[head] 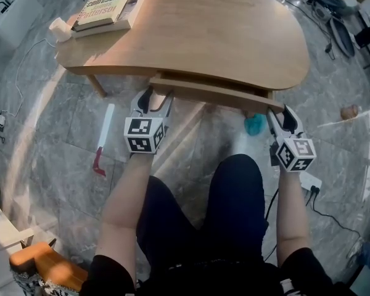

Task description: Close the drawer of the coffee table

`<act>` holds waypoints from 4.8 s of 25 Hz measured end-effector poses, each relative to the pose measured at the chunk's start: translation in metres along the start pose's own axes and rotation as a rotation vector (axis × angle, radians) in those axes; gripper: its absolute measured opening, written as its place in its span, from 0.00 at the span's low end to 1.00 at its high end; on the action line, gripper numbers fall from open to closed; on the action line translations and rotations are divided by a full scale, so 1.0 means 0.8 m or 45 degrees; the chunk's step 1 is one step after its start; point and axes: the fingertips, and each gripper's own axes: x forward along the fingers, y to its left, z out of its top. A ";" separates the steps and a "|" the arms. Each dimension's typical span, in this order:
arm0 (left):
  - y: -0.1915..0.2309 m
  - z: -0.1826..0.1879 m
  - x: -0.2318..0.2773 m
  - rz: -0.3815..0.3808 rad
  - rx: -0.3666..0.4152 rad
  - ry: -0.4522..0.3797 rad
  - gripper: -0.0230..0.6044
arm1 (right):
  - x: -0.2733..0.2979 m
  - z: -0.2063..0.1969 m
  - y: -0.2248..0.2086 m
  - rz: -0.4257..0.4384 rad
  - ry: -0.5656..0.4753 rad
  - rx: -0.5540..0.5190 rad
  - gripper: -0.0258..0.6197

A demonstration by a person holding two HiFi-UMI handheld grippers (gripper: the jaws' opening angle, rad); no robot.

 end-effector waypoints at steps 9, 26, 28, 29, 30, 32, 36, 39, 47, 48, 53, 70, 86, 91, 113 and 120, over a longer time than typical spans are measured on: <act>0.009 0.008 0.027 0.091 -0.045 -0.013 0.44 | 0.026 0.010 -0.019 -0.089 -0.034 0.057 0.37; 0.013 0.016 0.044 0.199 -0.114 -0.025 0.42 | 0.046 0.014 -0.039 -0.274 -0.077 0.179 0.37; 0.013 0.015 0.046 0.198 -0.111 -0.023 0.42 | 0.048 0.016 -0.042 -0.300 -0.085 0.194 0.37; 0.014 0.015 0.046 0.198 -0.111 -0.023 0.42 | 0.049 0.016 -0.043 -0.311 -0.088 0.200 0.37; 0.015 0.014 0.045 0.198 -0.112 -0.024 0.42 | 0.051 0.016 -0.044 -0.321 -0.090 0.205 0.37; 0.016 0.014 0.045 0.194 -0.115 -0.027 0.42 | 0.054 0.017 -0.046 -0.335 -0.091 0.212 0.37; 0.020 0.010 0.049 0.181 -0.120 -0.023 0.41 | 0.061 0.020 -0.049 -0.347 -0.096 0.220 0.37; 0.024 0.006 0.053 0.178 -0.130 -0.021 0.40 | 0.063 0.020 -0.049 -0.349 -0.105 0.218 0.37; 0.026 0.003 0.056 0.160 -0.134 -0.035 0.36 | 0.065 0.019 -0.048 -0.347 -0.111 0.203 0.37; 0.025 0.004 0.054 0.159 -0.132 -0.043 0.33 | 0.065 0.019 -0.049 -0.346 -0.108 0.199 0.37; 0.017 0.010 0.043 0.134 -0.109 -0.072 0.05 | 0.040 0.017 -0.064 -0.401 -0.123 0.274 0.15; -0.018 0.059 -0.046 0.121 -0.188 0.124 0.05 | 0.011 0.095 0.060 0.011 0.084 0.160 0.04; -0.105 0.351 -0.229 0.115 -0.215 0.315 0.05 | -0.120 0.376 0.137 0.217 0.313 0.135 0.04; -0.123 0.436 -0.276 0.090 -0.235 0.292 0.04 | -0.169 0.457 0.161 0.235 0.265 0.114 0.04; -0.214 0.629 -0.609 -0.231 -0.266 0.126 0.04 | -0.492 0.643 0.380 0.367 0.069 0.003 0.04; -0.265 0.618 -0.667 -0.270 -0.288 0.131 0.05 | -0.568 0.635 0.416 0.467 0.098 -0.001 0.04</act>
